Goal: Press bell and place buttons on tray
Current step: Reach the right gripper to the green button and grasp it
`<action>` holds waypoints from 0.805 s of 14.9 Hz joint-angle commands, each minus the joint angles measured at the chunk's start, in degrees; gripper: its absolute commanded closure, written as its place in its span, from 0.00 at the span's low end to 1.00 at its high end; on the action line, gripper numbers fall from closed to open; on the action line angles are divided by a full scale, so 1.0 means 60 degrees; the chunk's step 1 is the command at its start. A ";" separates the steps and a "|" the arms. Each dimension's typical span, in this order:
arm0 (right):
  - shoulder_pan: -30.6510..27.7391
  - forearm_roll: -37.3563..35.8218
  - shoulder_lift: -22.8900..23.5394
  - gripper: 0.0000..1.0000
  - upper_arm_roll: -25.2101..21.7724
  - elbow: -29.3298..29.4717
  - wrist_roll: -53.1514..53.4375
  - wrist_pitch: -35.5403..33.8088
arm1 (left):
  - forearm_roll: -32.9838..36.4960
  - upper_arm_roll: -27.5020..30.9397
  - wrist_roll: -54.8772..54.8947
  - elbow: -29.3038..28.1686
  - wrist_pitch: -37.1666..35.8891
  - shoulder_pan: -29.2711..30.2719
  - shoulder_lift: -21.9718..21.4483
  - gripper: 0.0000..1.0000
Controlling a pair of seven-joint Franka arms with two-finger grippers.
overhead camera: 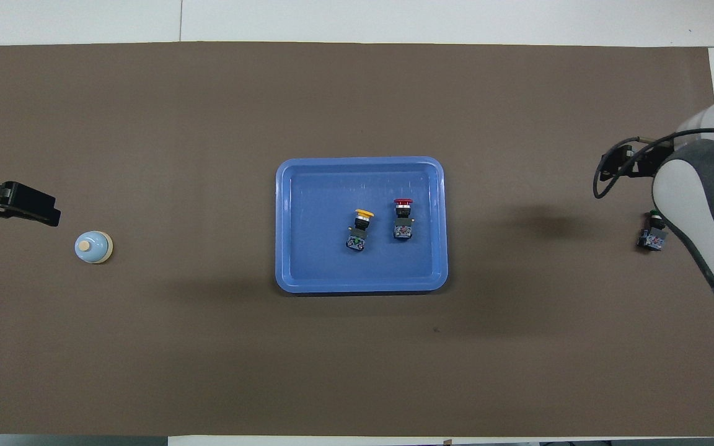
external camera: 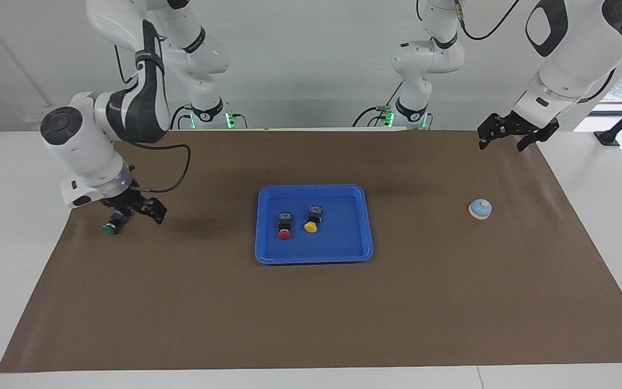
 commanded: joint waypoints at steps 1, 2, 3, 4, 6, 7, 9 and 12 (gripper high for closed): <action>-0.0927 -0.0147 -0.0940 0.00 0.0178 -0.2435 -0.1184 0.2415 | -0.0034 -0.0048 -0.0078 -0.0206 -0.0049 0.0063 -0.0221 0.00; -0.1090 -0.0147 -0.1028 0.00 0.0178 -0.3066 -0.1289 0.3339 | -0.0034 -0.0048 -0.0063 -0.0206 -0.0063 0.0063 -0.0221 0.00; -0.1236 -0.0147 -0.1014 0.00 0.0178 -0.3391 -0.1304 0.3842 | -0.0034 -0.0048 -0.0063 -0.0206 -0.0063 0.0063 -0.0221 0.00; -0.1397 -0.0147 -0.0971 0.00 0.0178 -0.3496 -0.1334 0.3977 | -0.0034 -0.0048 -0.0078 -0.0206 -0.0063 0.0063 -0.0221 0.00; -0.1690 -0.0147 -0.0781 0.00 0.0178 -0.3497 -0.1771 0.4066 | -0.0034 -0.0048 -0.0063 -0.0206 -0.0063 0.0063 -0.0221 0.00; -0.1895 -0.0147 -0.0678 0.00 0.0178 -0.3526 -0.1889 0.4125 | -0.0034 -0.0048 -0.0078 -0.0206 -0.0063 0.0063 -0.0221 0.00; -0.2101 -0.0147 -0.0648 0.00 0.0178 -0.3862 -0.1978 0.4446 | -0.0034 -0.0048 -0.0078 -0.0206 -0.0063 0.0063 -0.0221 0.00; -0.2278 -0.0147 -0.0648 0.00 0.0193 -0.4462 -0.1964 0.5134 | -0.0034 -0.0048 -0.0078 -0.0206 -0.0063 0.0063 -0.0221 0.00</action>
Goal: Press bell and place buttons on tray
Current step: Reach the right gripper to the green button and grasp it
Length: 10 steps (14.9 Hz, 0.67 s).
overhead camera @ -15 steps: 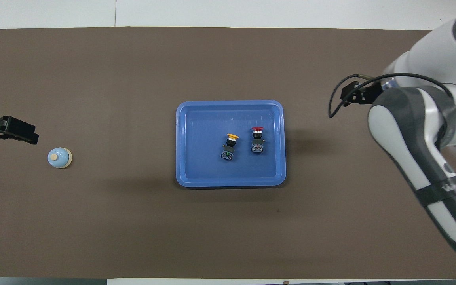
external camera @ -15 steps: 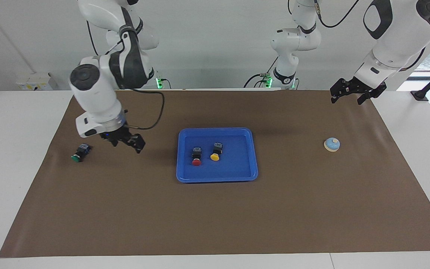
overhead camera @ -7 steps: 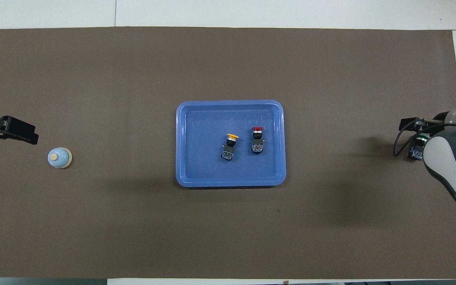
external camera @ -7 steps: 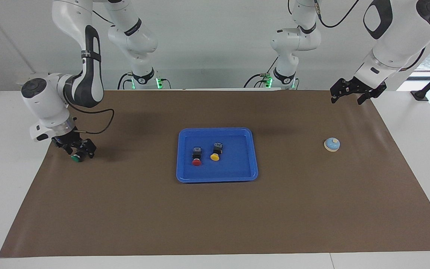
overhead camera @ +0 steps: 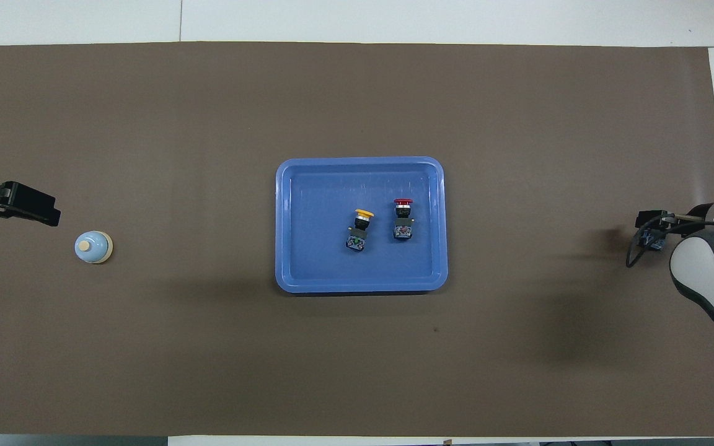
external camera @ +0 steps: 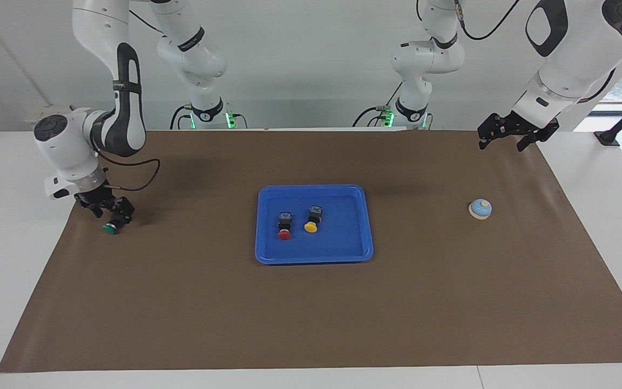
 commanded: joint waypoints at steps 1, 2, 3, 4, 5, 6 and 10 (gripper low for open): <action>-0.0238 -0.0146 -0.0135 0.00 0.0164 -0.0624 -0.0124 0.0627 | -0.0034 -0.0048 -0.0078 -0.0206 -0.0063 0.0063 -0.0221 0.00; -0.0253 -0.0146 -0.0135 0.00 0.0164 -0.0639 -0.0124 0.0628 | -0.0034 -0.0048 -0.0078 -0.0206 -0.0063 0.0063 -0.0221 0.00; -0.0267 -0.0146 -0.0135 0.01 0.0164 -0.0654 -0.0168 0.0628 | -0.0034 -0.0048 -0.0063 -0.0206 -0.0063 0.0063 -0.0221 0.00; -0.0268 -0.0146 -0.0135 0.38 0.0164 -0.0654 -0.0313 0.0628 | -0.0034 -0.0048 -0.0077 -0.0206 -0.0063 0.0063 -0.0221 0.00; -0.0282 -0.0146 -0.0135 0.84 0.0149 -0.0640 -0.0373 0.0628 | -0.0034 -0.0048 -0.0078 -0.0206 -0.0063 0.0063 -0.0221 0.00; -0.0268 -0.0146 -0.0135 1.00 0.0164 -0.0639 -0.0359 0.0584 | -0.0034 -0.0048 -0.0078 -0.0206 -0.0063 0.0063 -0.0221 0.00; -0.0136 -0.0146 -0.0193 1.00 0.0222 -0.0523 -0.0286 0.0366 | -0.0034 -0.0048 -0.0078 -0.0206 -0.0063 0.0063 -0.0221 0.00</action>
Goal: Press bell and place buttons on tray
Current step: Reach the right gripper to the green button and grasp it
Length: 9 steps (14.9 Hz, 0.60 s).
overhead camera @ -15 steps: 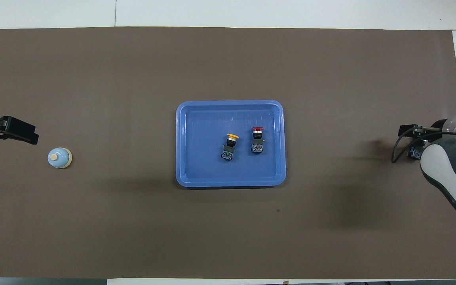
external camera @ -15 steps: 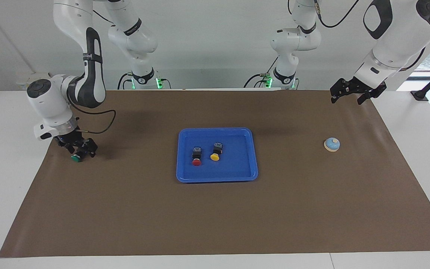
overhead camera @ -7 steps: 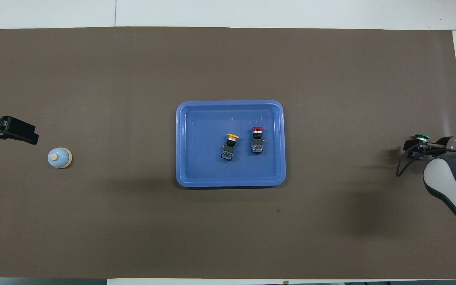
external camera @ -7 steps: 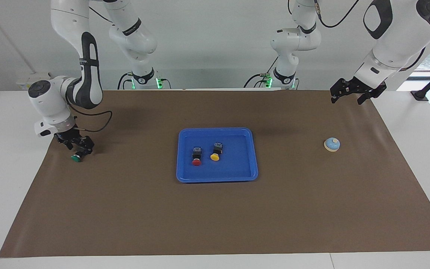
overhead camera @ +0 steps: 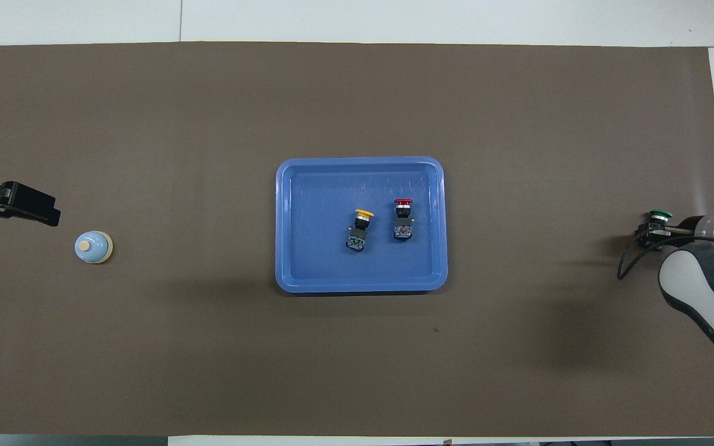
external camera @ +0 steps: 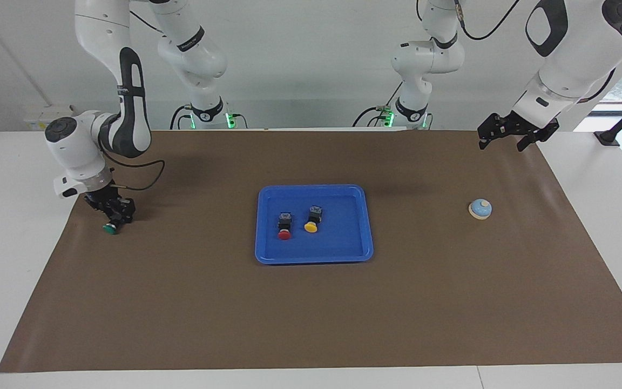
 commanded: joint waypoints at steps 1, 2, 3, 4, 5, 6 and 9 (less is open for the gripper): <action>0.0032 -0.0146 -0.0245 1.00 0.0208 0.0124 -0.0064 -0.0394 | -0.0034 -0.0048 -0.0078 -0.0206 -0.0063 0.0063 -0.0221 0.00; 0.0468 -0.0132 -0.0275 1.00 0.0209 0.0531 0.0110 -0.0991 | -0.0034 -0.0048 -0.0078 -0.0206 -0.0063 0.0063 -0.0221 0.00; 0.0879 -0.0132 -0.0275 1.00 0.0209 0.1116 0.0562 -0.1911 | -0.0034 -0.0048 -0.0063 -0.0206 -0.0063 0.0063 -0.0221 0.00; 0.1332 -0.0132 -0.0232 1.00 0.0209 0.1759 0.1233 -0.2906 | -0.0034 -0.0048 -0.0077 -0.0206 -0.0049 0.0063 -0.0221 0.00; 0.1917 -0.0132 -0.0188 1.00 0.0209 0.2360 0.1936 -0.3685 | -0.0034 -0.0048 -0.0063 -0.0206 -0.0063 0.0063 -0.0221 0.00; 0.2532 -0.0132 -0.0129 1.00 0.0209 0.2961 0.2697 -0.4447 | -0.0034 -0.0048 -0.0063 -0.0206 -0.0063 0.0063 -0.0221 0.00; 0.4465 -0.0103 0.0382 1.00 0.0209 0.4850 0.4983 -0.6251 | -0.0034 -0.0048 -0.0063 -0.0206 -0.0063 0.0063 -0.0221 0.00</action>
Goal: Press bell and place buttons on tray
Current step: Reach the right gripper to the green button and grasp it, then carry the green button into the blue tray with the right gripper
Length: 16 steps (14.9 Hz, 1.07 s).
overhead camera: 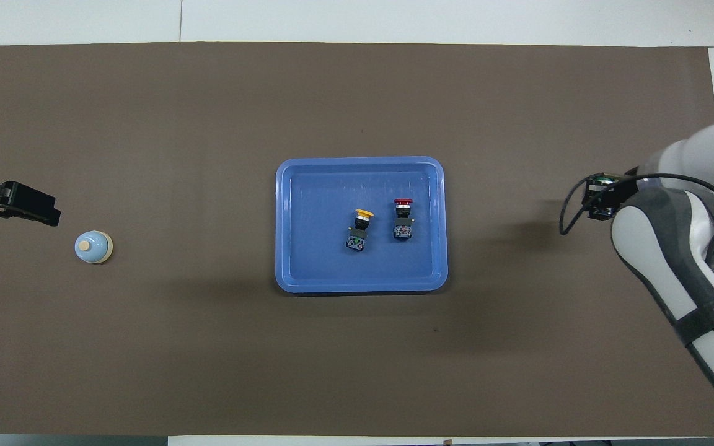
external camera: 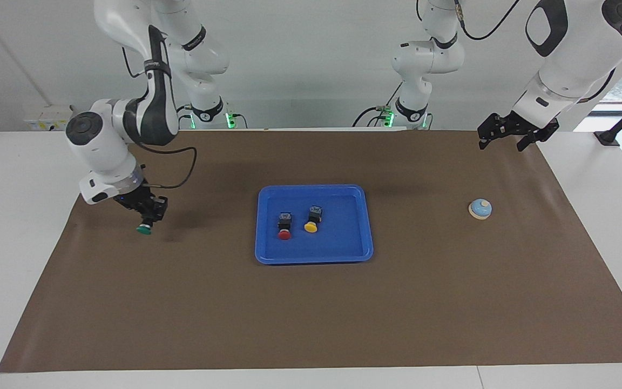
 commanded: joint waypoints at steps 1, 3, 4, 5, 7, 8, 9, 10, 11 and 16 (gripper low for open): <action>0.1743 -0.0023 0.0736 1.00 -0.0029 0.1958 0.1896 -0.1517 | -0.0034 -0.0048 -0.0077 -0.0206 -0.0063 0.0063 -0.0221 0.00; 0.2989 0.0022 0.1000 1.00 -0.0044 0.2606 0.2355 -0.1654 | -0.0034 -0.0048 -0.0077 -0.0206 -0.0063 0.0063 -0.0221 0.00; 0.3546 0.0066 0.1146 1.00 -0.0044 0.2826 0.2618 -0.1668 | -0.0034 -0.0048 -0.0078 -0.0206 -0.0063 0.0063 -0.0221 0.00; 0.3943 0.0168 0.1495 1.00 -0.0029 0.3350 0.3099 -0.1726 | -0.0034 -0.0048 -0.0078 -0.0206 -0.0063 0.0063 -0.0221 0.00; 0.4792 0.0402 0.2577 1.00 -0.0058 0.4420 0.3993 -0.1698 | -0.0034 -0.0048 -0.0078 -0.0206 -0.0063 0.0063 -0.0221 0.00; 0.5275 0.0287 0.3294 1.00 -0.0102 0.5034 0.4534 -0.1625 | -0.0034 -0.0048 -0.0078 -0.0206 -0.0063 0.0063 -0.0221 0.00; 0.5701 0.0242 0.4011 1.00 -0.0132 0.5678 0.4989 -0.1450 | -0.0034 -0.0048 -0.0078 -0.0206 -0.0063 0.0063 -0.0221 0.00; 0.6038 0.0140 0.4512 1.00 -0.0132 0.6032 0.5182 -0.1144 | -0.0034 -0.0048 -0.0078 -0.0206 -0.0063 0.0063 -0.0221 0.00; 0.6259 0.0052 0.4691 1.00 -0.0117 0.6036 0.5198 -0.0677 | -0.0034 -0.0048 -0.0063 -0.0206 -0.0063 0.0063 -0.0221 0.00; 0.7082 -0.0754 0.5658 1.00 -0.0103 0.6021 0.5184 0.0133 | -0.0034 -0.0048 -0.0078 -0.0206 -0.0063 0.0063 -0.0221 0.00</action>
